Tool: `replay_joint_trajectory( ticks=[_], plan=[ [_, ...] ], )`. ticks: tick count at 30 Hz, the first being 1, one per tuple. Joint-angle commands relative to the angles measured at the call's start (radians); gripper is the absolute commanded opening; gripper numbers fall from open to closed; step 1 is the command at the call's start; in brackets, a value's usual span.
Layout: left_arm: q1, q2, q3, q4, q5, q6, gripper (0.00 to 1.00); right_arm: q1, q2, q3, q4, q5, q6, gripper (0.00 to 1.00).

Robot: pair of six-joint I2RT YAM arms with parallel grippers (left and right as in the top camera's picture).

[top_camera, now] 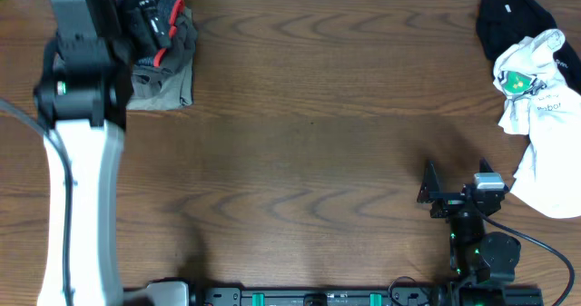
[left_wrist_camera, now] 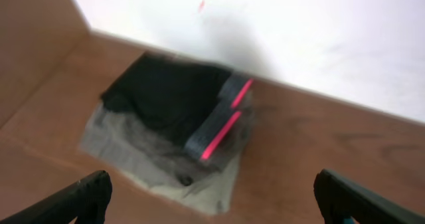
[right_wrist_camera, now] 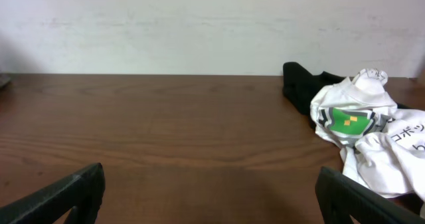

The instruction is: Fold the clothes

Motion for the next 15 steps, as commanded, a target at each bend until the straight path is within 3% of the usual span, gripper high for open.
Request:
replay_joint_trajectory(
  ticks=[1,6,15],
  plan=[
    [-0.037,-0.098,-0.107,0.053,0.007,-0.008,0.98,-0.006,-0.007,-0.002,-0.004,-0.004,0.013,0.99],
    [-0.041,-0.273,-0.373,0.242,0.128,-0.008,0.98,-0.006,-0.007,-0.002,-0.004,-0.004,0.013,0.99],
    [-0.041,-0.615,-0.896,0.508,0.152,-0.009,0.98,-0.006,-0.007,-0.002,-0.004,-0.004,0.013,0.99]
  ],
)
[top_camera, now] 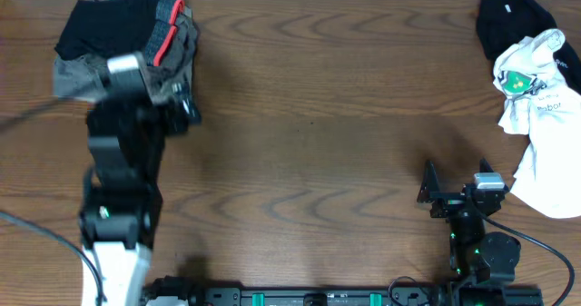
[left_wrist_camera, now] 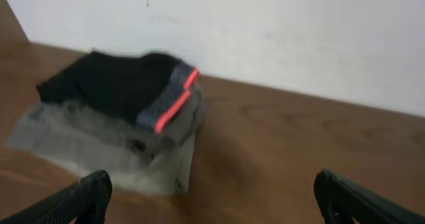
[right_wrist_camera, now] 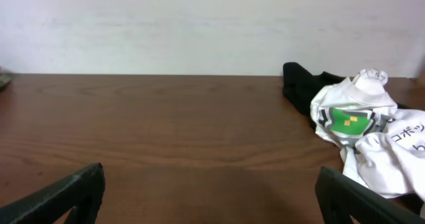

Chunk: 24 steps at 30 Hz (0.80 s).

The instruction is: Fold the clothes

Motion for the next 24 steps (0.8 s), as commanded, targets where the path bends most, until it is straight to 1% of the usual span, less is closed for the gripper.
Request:
replay_joint_trajectory(
  ticks=[1,4,11,17,24],
  plan=[
    [0.0,-0.124,-0.154,0.065,0.019,-0.008,0.98,-0.006,-0.006,-0.002,-0.004,-0.005,0.013,0.99],
    [-0.001,-0.24,-0.29,0.106,0.02,-0.008,0.98,-0.006,-0.006,-0.002,-0.004,-0.005,0.013,0.99],
    [-0.001,-0.482,-0.509,0.108,0.02,-0.012,0.98,-0.006,-0.006,-0.002,-0.004,-0.005,0.013,0.99],
    [-0.001,-0.619,-0.618,0.108,0.021,-0.013,0.98,-0.006,-0.006,-0.002,-0.004,-0.005,0.013,0.99],
    [-0.001,-0.735,-0.711,0.109,0.021,-0.032,0.98,-0.006,-0.006,-0.002,-0.004,-0.005,0.013,0.99]
  ],
)
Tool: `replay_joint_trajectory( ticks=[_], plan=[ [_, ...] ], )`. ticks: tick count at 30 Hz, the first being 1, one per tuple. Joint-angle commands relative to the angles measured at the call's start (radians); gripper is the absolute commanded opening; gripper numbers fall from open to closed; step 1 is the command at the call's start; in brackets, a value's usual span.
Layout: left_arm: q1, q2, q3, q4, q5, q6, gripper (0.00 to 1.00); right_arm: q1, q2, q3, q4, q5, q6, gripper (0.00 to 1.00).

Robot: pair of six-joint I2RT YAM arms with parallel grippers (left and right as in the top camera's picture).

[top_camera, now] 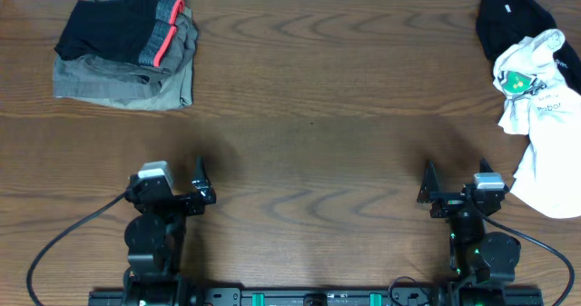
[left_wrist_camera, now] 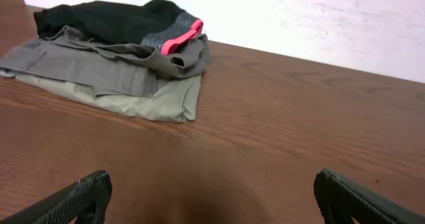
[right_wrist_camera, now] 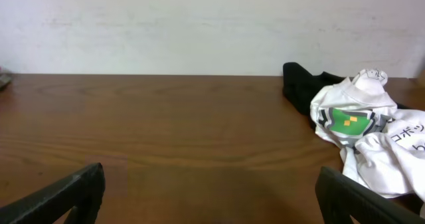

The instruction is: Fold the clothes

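Note:
A folded stack sits at the table's far left: black shorts with a pink-striped waistband (top_camera: 127,29) on top of a grey-olive garment (top_camera: 127,77), also seen as the black shorts (left_wrist_camera: 113,21) and the olive garment (left_wrist_camera: 99,78). At the far right lie a crumpled white shirt with a green print (top_camera: 540,115) and a black garment (top_camera: 508,20); the white shirt (right_wrist_camera: 362,127) shows to the right. My left gripper (top_camera: 172,200) is open near the front edge, well short of the stack. My right gripper (top_camera: 458,200) is open, empty, left of the white shirt.
The brown wooden table (top_camera: 309,115) runs up to a white wall (right_wrist_camera: 199,24) at the back. Cables trail from both arm bases along the front edge.
My left arm has drawn back from just below the folded stack to its base at the front edge, gripper open. The right arm and all the clothes are where they were.
My left arm first reached far over the table's back-left corner, beside the folded stack, gripper open. Then it stood nearer the middle, just in front of the stack. Now it rests at the front edge. The stack stays folded; the right arm never moved.

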Motion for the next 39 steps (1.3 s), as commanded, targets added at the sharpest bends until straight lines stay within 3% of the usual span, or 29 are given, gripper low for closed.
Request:
replay_joint_trajectory(
  ticks=[1,16,39],
  plan=[
    [-0.001,-0.049,-0.034,0.011,0.002,-0.031,0.98,-0.006,-0.006,-0.002,-0.003,-0.005,0.013,0.99],
    [-0.002,-0.185,-0.128,0.013,0.002,-0.032,0.98,-0.006,-0.006,-0.002,-0.004,-0.005,0.013,0.99],
    [-0.03,-0.196,-0.128,0.017,0.002,-0.065,0.98,-0.006,-0.006,-0.002,-0.004,-0.005,0.013,0.99]
  ],
)
